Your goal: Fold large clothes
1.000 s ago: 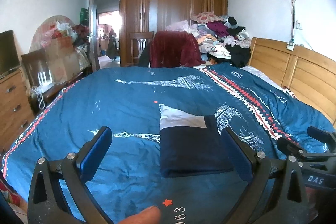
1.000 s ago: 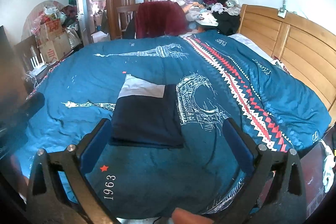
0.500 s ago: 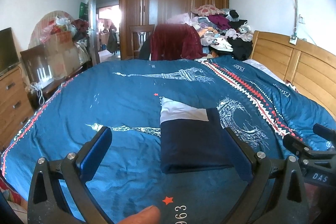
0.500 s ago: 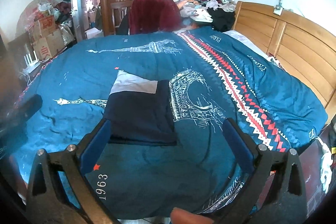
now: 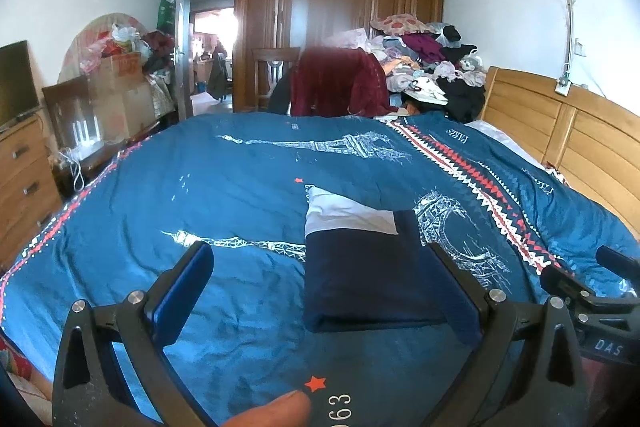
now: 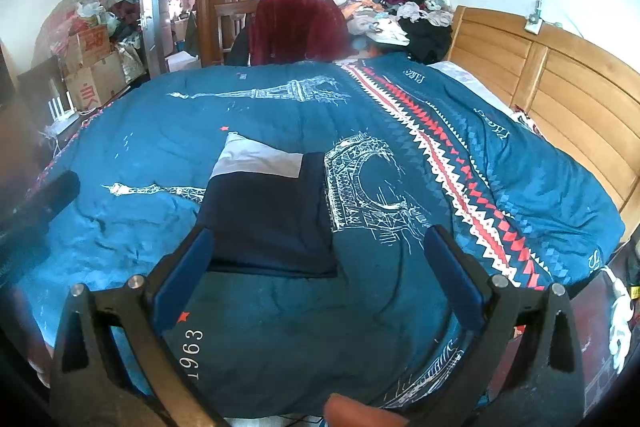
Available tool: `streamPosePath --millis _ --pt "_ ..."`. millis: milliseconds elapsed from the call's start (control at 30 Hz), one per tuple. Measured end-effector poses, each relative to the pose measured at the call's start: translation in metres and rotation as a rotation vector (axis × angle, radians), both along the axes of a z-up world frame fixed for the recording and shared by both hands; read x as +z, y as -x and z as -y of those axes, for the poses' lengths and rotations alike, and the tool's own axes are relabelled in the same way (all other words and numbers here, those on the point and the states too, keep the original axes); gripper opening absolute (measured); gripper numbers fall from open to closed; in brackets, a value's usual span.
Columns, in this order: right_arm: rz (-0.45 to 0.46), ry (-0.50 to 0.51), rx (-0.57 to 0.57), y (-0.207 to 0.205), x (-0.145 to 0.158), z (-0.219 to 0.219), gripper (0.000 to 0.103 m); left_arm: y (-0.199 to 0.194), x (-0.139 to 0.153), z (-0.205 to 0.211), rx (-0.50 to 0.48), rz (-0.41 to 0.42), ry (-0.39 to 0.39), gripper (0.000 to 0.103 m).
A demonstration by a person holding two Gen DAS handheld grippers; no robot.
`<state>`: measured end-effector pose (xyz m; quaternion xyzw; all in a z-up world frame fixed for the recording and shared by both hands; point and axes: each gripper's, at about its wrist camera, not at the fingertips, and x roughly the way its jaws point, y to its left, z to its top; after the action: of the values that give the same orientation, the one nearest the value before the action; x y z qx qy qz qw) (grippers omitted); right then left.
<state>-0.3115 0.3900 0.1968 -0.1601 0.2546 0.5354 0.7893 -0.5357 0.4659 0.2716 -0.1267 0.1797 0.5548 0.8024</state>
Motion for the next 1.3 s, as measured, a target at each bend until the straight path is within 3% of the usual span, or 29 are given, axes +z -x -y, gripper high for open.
streamPosePath --millis 600,867,1300 --pt "0.005 -0.011 0.012 -0.002 0.007 0.000 0.103 -0.005 0.009 0.009 0.004 -0.037 -0.066 0.103" --pt "-0.041 -0.007 0.054 -0.004 0.005 0.000 0.103 -0.008 0.010 0.010 -0.001 -0.036 -0.066 0.103" --pt "-0.016 -0.001 0.027 -0.003 0.002 0.002 0.103 -0.005 0.014 0.004 0.020 -0.037 -0.055 0.103"
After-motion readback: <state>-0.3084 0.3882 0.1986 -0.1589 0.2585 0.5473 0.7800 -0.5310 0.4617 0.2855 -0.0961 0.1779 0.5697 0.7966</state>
